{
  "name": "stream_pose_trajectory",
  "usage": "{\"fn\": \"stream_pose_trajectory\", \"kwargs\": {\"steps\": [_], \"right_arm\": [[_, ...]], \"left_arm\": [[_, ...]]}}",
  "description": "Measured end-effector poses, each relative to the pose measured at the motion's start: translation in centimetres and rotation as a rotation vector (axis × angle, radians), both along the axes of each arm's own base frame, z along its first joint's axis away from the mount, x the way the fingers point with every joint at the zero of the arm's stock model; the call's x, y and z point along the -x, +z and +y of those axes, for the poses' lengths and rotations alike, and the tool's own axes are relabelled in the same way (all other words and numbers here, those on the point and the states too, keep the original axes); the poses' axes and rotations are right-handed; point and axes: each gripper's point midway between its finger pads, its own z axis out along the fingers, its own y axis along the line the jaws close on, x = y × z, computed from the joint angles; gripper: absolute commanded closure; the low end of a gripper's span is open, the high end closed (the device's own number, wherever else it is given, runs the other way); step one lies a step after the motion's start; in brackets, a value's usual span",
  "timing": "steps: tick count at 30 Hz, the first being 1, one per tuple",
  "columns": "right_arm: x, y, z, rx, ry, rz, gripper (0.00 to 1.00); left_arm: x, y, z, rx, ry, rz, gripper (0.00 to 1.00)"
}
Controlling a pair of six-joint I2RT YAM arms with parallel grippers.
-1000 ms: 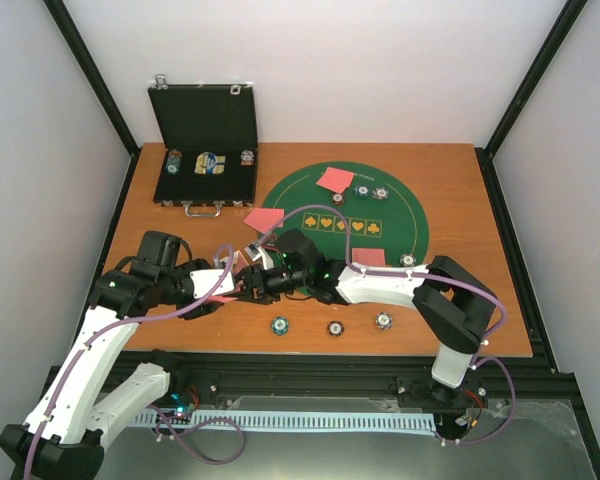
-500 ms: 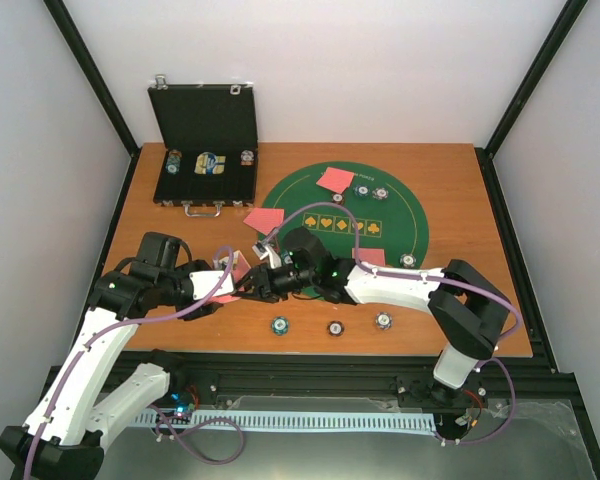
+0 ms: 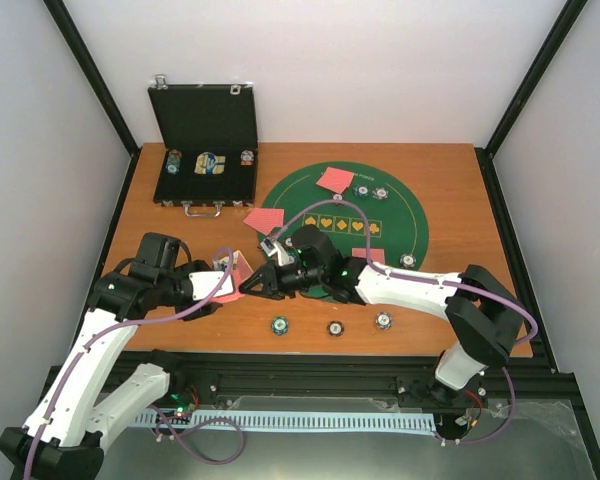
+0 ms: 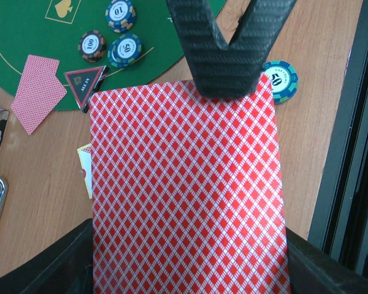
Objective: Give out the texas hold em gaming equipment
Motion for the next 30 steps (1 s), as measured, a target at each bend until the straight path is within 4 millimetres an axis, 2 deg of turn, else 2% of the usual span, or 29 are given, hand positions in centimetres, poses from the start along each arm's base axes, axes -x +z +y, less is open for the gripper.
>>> {"fn": "stream_pose_trajectory", "kwargs": {"steps": [2,4,8,11,13,22,30], "right_arm": [[0.0,0.5,-0.2,-0.008,-0.009,0.001,0.76],[0.0,0.8,-0.3,-0.013,-0.015,0.005,0.65],[0.0,0.8,-0.3,-0.015,-0.023,0.018,0.61],[0.1,0.8,-0.3,-0.015,-0.023,0.027,0.43],[0.2,0.8,-0.2,-0.015,-0.018,0.022,0.37],[0.5,-1.5,1.9,0.032,0.015,0.051,0.37],[0.3,-1.5,2.8,0.024,0.024,0.056,0.3]], "left_arm": [[0.0,0.0,0.0,0.0,0.0,0.0,0.62],[0.0,0.0,0.0,0.001,-0.001,0.0,0.62],[0.0,0.0,0.0,0.001,-0.001,0.0,0.62],[0.0,0.0,0.0,0.001,-0.001,0.0,0.62],[0.0,0.0,0.0,0.001,-0.001,0.0,0.62],[0.0,0.0,0.0,-0.002,-0.001,-0.001,0.62],[0.0,0.0,0.1,-0.009,-0.002,-0.005,0.62]]}}
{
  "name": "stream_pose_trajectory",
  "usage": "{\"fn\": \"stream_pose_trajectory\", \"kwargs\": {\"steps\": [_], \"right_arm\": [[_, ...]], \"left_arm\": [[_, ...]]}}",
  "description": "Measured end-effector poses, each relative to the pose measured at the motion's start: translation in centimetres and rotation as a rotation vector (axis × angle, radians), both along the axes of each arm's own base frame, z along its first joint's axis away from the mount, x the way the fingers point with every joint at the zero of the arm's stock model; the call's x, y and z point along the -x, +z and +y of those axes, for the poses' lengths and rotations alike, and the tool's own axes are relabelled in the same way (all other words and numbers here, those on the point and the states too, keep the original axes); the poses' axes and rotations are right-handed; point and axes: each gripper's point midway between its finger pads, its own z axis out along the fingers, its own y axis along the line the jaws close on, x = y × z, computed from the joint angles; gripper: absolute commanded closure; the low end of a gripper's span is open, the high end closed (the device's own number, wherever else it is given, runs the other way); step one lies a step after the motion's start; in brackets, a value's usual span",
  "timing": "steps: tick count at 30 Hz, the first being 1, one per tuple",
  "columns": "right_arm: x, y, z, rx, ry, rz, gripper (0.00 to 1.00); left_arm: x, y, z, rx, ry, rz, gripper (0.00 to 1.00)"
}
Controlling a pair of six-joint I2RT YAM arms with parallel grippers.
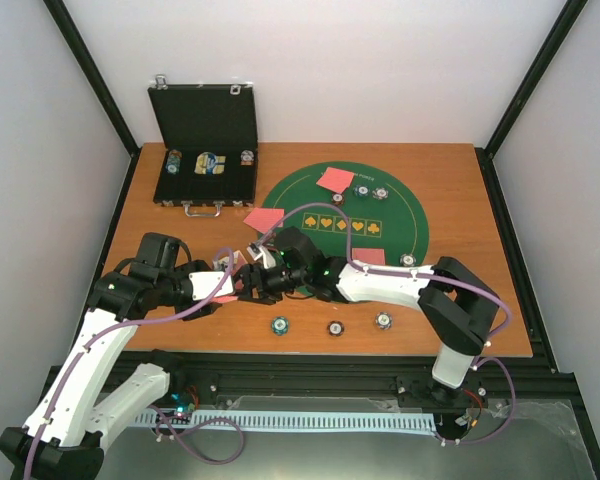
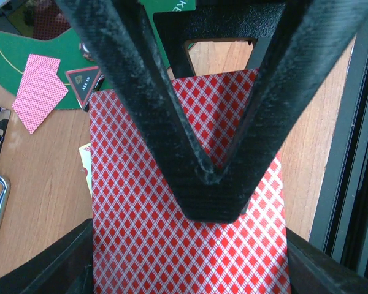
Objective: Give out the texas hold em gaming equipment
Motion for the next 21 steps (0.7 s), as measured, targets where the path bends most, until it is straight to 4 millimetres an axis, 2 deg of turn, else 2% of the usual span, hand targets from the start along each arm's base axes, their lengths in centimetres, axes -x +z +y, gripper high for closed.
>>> {"fn": "stream_pose_trajectory", "kwargs": {"steps": [5,9,13,16,21], "right_arm": [[0.1,-0.2,0.4,-0.015,0.013,0.015,0.25],[0.0,-0.4,1.1,-0.026,0.031,0.026,0.25],[-0.1,-0.6,1.5,-0.036,0.039,0.029,0.32],[-0.2,-0.5,1.6,-0.046,0.043,0.034,0.43],[-0.7,-0.6,0.9,-0.056,0.035,0.034,0.54]], "left_arm": [[0.0,0.0,0.0,0.001,-0.001,0.0,0.62],[0.0,0.0,0.0,0.0,-0.001,0.0,0.62],[0.0,-0.1,0.0,-0.003,0.0,0.001,0.62],[0.0,-0.3,0.1,-0.007,0.001,0.005,0.62],[0.1,-0.5,0.2,-0.013,0.002,0.008,0.62]]}}
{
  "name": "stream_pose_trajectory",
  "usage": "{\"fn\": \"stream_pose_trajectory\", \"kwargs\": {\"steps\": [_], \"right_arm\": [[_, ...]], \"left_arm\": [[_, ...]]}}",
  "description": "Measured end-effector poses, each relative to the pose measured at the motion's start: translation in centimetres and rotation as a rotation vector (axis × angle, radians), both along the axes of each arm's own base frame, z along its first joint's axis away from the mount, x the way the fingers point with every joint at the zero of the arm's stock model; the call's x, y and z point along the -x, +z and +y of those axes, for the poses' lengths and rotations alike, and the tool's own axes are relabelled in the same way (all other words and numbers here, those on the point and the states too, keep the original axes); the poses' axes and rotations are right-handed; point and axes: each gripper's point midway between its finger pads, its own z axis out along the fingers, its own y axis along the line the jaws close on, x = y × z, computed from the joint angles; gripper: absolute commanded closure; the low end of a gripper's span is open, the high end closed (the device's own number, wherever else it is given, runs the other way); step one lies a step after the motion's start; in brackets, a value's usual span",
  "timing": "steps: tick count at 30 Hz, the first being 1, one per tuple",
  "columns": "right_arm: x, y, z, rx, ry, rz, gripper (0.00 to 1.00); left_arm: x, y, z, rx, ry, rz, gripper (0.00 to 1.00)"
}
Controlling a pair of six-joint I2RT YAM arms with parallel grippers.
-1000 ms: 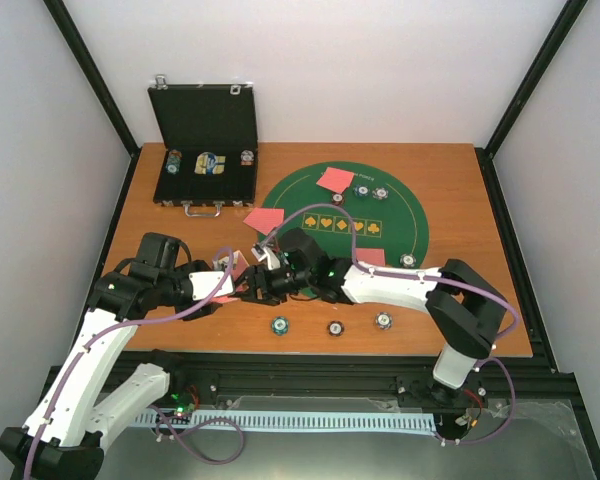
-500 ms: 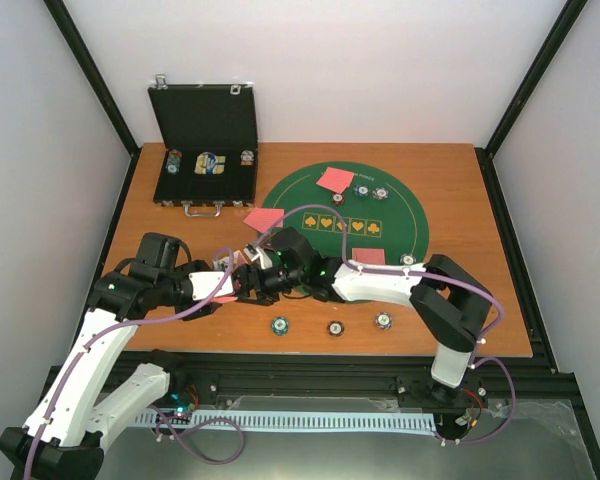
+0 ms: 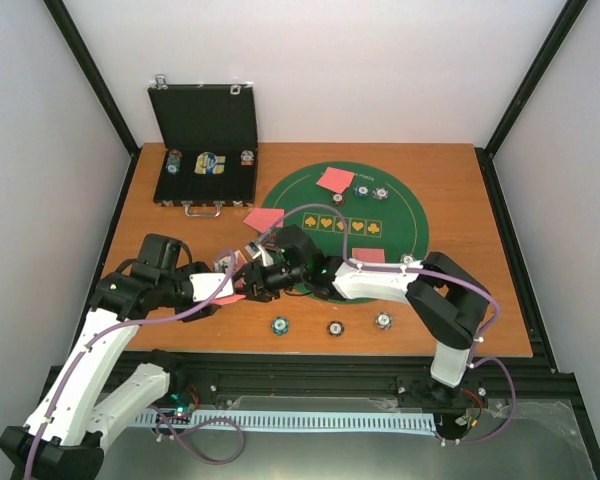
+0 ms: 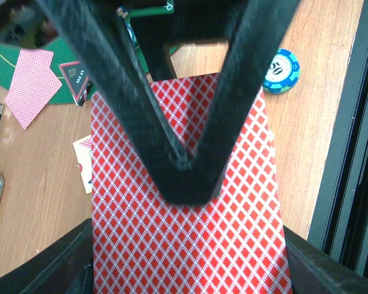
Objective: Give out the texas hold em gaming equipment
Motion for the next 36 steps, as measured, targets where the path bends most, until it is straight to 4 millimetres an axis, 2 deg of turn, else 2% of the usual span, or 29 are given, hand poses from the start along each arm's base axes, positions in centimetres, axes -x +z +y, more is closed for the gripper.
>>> {"fn": "stream_pose_trajectory", "kwargs": {"steps": [8,12,17,30,33,36], "right_arm": [[-0.3,0.8,-2.2,0.022,-0.029,-0.026,0.73],[-0.2,0.7,-2.6,0.034,-0.031,-0.023,0.88],[-0.1,1.1,-3.0,0.049,-0.042,-0.026,0.97],[0.1,3.4,-4.1,0.041,-0.068,-0.05,0.97],[-0.3,4.1,-5.0,0.044,-0.079,-0.061,0.97],[-1.6,5.1,-6.6,0.047,-0.11,-0.081,0.97]], "left_arm": [[0.1,0.0,0.0,-0.002,-0.006,-0.007,0.62],[0.1,-0.1,0.1,-0.006,-0.004,-0.005,0.62],[0.1,-0.3,0.3,-0.019,-0.003,-0.006,0.62],[0.2,-1.0,0.4,-0.033,-0.01,-0.003,0.62],[0.1,-1.0,0.5,-0.034,-0.01,-0.004,0.62],[0.0,-1.0,0.5,-0.035,-0.01,-0.011,0.62]]}}
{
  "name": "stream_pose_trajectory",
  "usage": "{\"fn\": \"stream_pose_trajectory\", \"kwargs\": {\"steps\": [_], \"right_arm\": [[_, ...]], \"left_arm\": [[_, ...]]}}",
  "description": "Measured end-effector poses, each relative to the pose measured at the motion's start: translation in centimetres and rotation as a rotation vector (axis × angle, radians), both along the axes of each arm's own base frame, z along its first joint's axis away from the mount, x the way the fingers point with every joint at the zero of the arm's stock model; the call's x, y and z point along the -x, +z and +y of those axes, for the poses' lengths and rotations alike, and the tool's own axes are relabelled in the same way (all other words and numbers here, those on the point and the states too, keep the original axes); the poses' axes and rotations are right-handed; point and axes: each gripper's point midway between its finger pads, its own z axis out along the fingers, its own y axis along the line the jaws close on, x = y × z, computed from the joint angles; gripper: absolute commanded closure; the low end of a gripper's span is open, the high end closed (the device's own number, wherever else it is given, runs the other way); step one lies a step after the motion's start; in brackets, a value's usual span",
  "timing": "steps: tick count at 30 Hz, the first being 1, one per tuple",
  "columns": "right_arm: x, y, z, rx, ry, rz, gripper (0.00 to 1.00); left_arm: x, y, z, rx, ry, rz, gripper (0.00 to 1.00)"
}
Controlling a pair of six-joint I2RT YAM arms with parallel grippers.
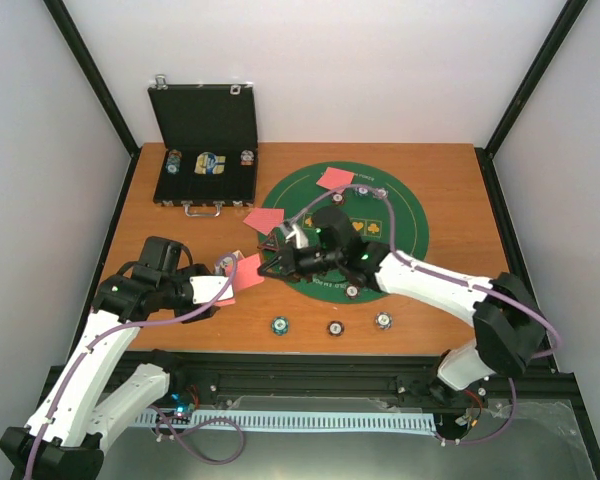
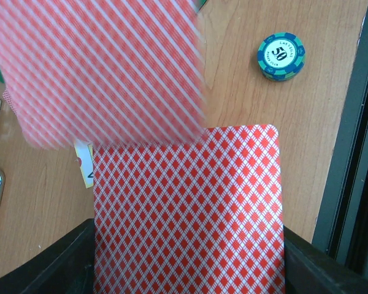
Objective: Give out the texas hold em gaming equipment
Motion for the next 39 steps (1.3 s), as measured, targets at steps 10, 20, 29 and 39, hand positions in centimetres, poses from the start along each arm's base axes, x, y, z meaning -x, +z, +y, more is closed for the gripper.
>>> {"fn": "stream_pose_trajectory", "kwargs": {"steps": [10,20,29,39], "right_arm": [[-7.4,0.3,-8.5,0.134,-0.154,-0.108,0.97],[-16.7,-2.4,-13.4,0.677,-0.268,-0.45,0.97],[-21.7,-6.9,-15.4,1.327,-0.141,-0.886,0.97],[-25.4,-9.4,-11.6,1.511,-0.009,-1.217,0.97]], "left_arm": [[0.0,0.0,0.0,-0.002,0.002,0.0,0.62],[0.0,-0.1,0.1,-0.006,0.004,0.003,0.62],[0.1,-0.2,0.3,-0.018,0.013,0.009,0.62],[0.4,-0.1,0.5,-0.025,0.018,0.024,0.62]]}}
